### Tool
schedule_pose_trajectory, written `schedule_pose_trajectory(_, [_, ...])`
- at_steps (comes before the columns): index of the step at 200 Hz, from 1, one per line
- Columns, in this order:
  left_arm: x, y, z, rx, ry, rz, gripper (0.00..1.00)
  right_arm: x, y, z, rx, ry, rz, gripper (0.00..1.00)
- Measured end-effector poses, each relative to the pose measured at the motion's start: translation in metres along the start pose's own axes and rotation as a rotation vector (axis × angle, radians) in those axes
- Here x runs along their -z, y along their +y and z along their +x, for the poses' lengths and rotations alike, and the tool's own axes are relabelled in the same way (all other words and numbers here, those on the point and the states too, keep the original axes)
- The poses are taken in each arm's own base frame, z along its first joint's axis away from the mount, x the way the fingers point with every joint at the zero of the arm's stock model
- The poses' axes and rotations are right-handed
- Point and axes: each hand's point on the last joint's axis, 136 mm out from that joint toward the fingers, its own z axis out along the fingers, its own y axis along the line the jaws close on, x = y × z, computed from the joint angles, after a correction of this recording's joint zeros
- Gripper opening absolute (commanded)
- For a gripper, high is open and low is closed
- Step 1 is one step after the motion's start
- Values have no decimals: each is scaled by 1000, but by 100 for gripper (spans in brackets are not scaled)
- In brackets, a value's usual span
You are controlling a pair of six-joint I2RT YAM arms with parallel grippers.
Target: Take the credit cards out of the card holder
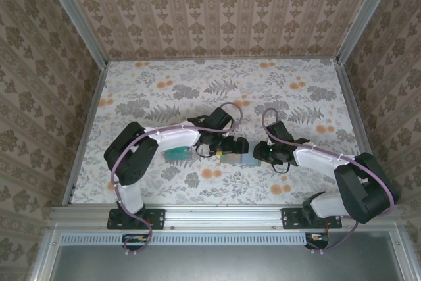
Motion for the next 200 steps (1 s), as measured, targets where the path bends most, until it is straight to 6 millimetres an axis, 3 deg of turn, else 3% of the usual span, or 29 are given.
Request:
schedule_pose_trajectory(133, [-3, -9, -2, -12, 9, 24, 100, 0, 0, 0, 0, 1, 0, 35])
schedule_pose_trajectory(200, [-3, -13, -2, -22, 9, 32, 100, 0, 2, 0, 0, 2, -9, 42])
